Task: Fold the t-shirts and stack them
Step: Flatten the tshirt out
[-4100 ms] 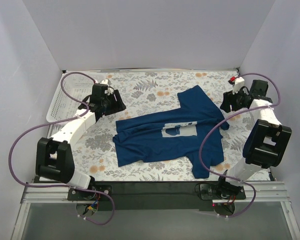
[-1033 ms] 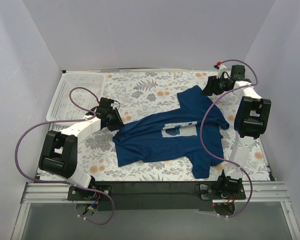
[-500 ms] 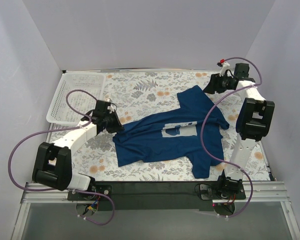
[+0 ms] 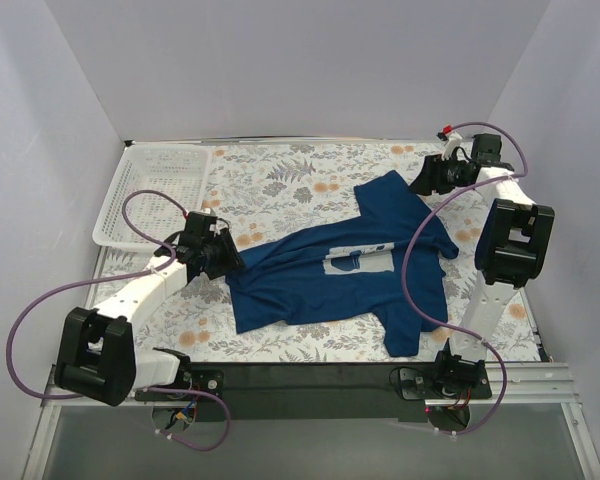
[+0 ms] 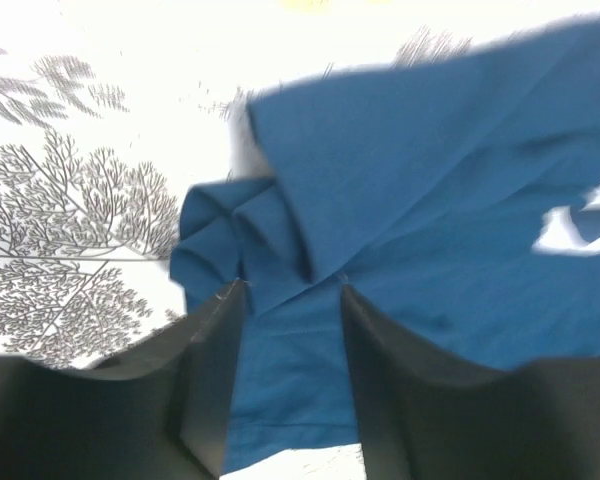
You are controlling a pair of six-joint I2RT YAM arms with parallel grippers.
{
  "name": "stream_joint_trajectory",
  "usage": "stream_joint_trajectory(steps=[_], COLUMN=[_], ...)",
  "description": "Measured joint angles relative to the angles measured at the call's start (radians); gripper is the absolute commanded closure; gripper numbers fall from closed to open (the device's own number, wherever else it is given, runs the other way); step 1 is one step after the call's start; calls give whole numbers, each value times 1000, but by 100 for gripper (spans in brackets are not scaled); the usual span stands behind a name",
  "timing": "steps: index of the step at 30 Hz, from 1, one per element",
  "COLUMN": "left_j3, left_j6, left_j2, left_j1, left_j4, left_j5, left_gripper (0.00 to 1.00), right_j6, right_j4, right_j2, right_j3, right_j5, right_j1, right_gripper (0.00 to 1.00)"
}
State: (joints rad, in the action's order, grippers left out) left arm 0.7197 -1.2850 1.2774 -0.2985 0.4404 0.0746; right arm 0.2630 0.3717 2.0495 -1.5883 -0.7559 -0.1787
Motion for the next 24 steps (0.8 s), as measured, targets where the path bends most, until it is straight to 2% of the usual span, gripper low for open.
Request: stream_joint_trajectory(steps=[1,5,7,8,10,12,17,24], left_j3=[6,16,16,18,24,34,31,-134], left_j6=[-5,-14,-19,-22,-29,-35,-41,-103], left_j2=[-6,12,52,76,146,198,194,-32], left_j1=[0,0,0,0,0,0,-17,-69], left_j4=[-1,-9,-18,-26,-47,-59,-51,-23], left_j5=[-7,-24,-26,-26,-24,-18,5,94], left_gripper=[50,49,49,53,69,100,100,100], right_j6=[0,1,1,1,2,2,10,23], right_j4=[0,0,0,0,-1,0,0,0], right_j2=[-4,-14,-18,-20,-23,-29,-53,-61], right_j3=[7,26,33,36,42,52,82,100], right_j5=[-4,-10,-11,-12,-14,-14,-18,-31], right_j1=[-1,-5,-7,-7,-9,-10,-18,-45], right_gripper=[43,43,43,43,43,43,43,43])
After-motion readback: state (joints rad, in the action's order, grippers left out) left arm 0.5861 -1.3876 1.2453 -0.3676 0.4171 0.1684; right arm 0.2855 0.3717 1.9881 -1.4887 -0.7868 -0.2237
